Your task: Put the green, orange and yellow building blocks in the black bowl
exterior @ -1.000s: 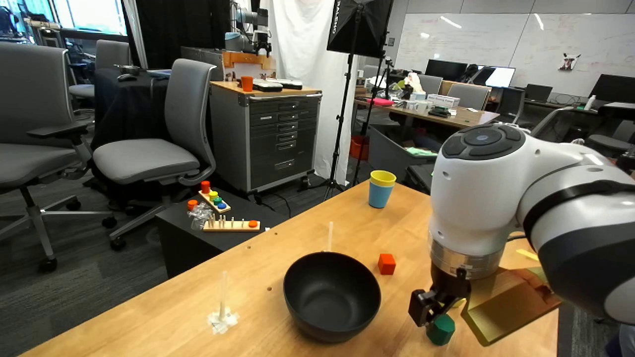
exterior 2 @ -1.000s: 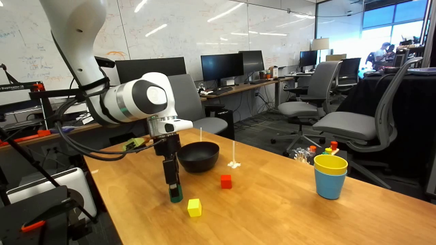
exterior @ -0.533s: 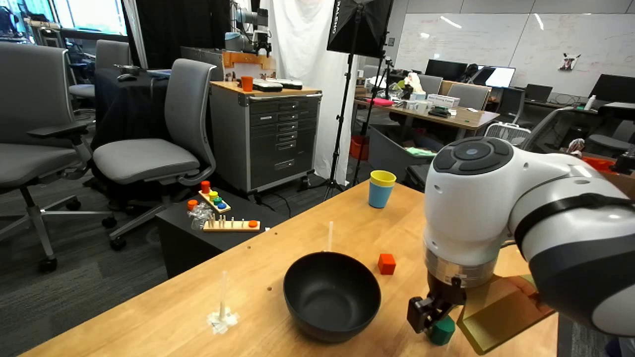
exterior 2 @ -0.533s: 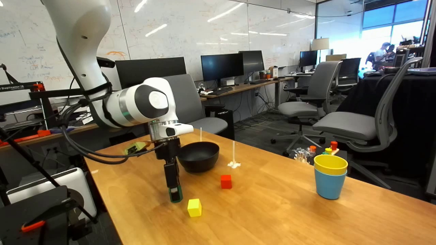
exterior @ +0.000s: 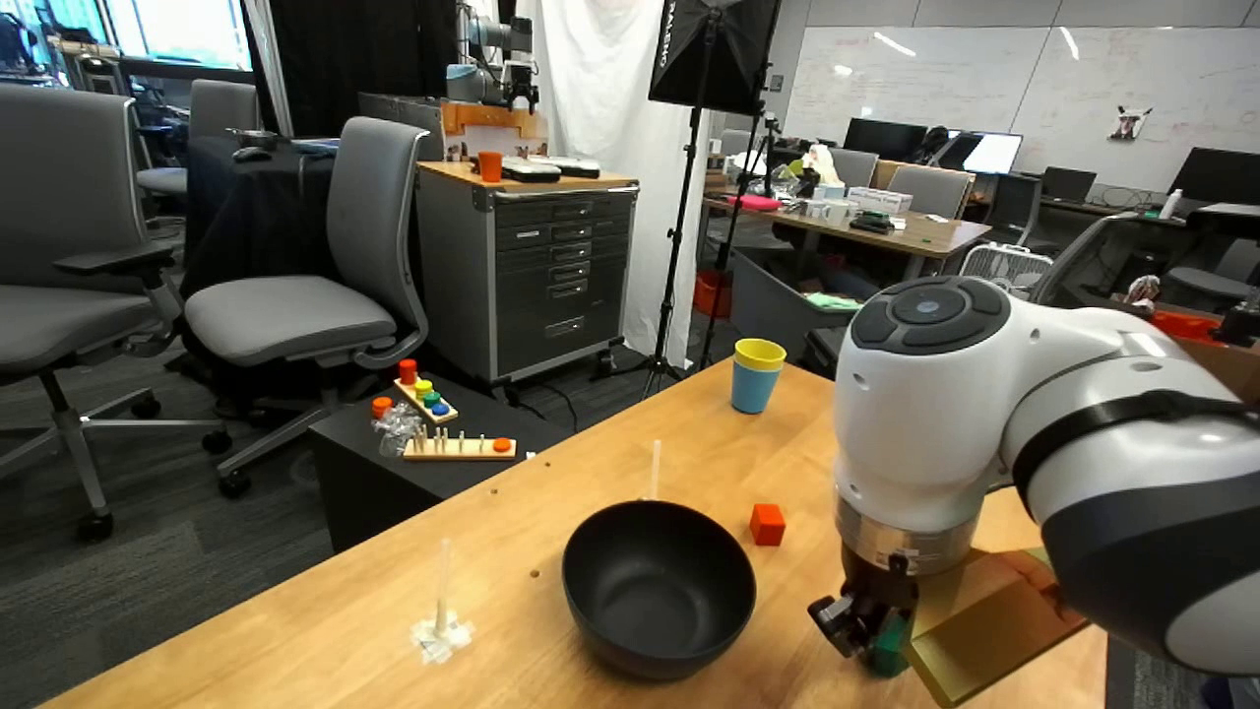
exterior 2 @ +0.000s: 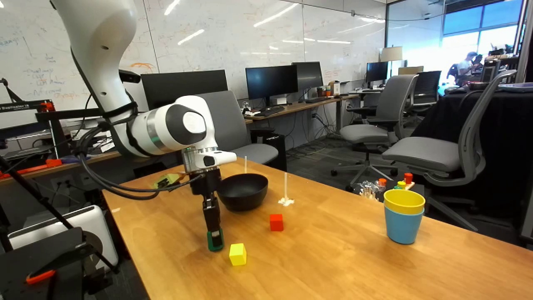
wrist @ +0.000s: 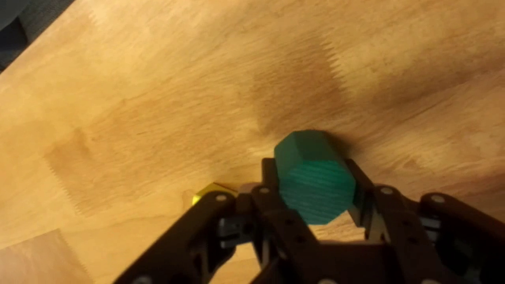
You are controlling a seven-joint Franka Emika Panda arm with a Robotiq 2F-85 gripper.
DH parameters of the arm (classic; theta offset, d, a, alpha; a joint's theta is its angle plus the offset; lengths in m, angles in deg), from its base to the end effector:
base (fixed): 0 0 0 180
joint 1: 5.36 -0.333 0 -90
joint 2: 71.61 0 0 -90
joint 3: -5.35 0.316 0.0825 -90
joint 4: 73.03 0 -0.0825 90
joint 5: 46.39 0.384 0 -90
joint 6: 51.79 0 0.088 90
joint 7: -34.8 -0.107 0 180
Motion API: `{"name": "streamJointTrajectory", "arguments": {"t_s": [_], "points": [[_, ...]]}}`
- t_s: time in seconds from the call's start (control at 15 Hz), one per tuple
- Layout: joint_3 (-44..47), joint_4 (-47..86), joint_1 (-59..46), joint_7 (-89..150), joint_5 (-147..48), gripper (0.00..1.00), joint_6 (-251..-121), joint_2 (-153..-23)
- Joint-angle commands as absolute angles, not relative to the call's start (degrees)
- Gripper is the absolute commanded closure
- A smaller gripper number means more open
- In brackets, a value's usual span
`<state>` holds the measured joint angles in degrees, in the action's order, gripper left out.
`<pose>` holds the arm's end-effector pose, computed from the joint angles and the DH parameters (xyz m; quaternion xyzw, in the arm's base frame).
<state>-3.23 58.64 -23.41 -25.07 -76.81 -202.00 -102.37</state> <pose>0.4812 0.0844 0.0992 0.9665 -0.1830 -0.0071 0.1796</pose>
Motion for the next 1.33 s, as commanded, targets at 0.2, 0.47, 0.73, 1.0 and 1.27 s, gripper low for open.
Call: {"name": "streamJointTrajectory", "arguments": {"t_s": [0.2, 0.47, 0.73, 1.0, 1.27], "points": [[-4.69, 58.19, -25.27, -25.59, -76.8, 0.83, -202.01, -101.76], [-3.44, 58.8, -23.98, -23.58, -74.67, 0.83, -199.81, -97.24], [-2.24, 58.45, -22.91, -21.43, -72.49, 0.83, -194.96, -89.64], [0.34, 57.35, -21.09, -21.23, -70.28, 0.83, -193.6, -83.73], [2.76, 55.81, -20.22, -23.8, -68.57, 0.83, -196.26, -83.95]]}}
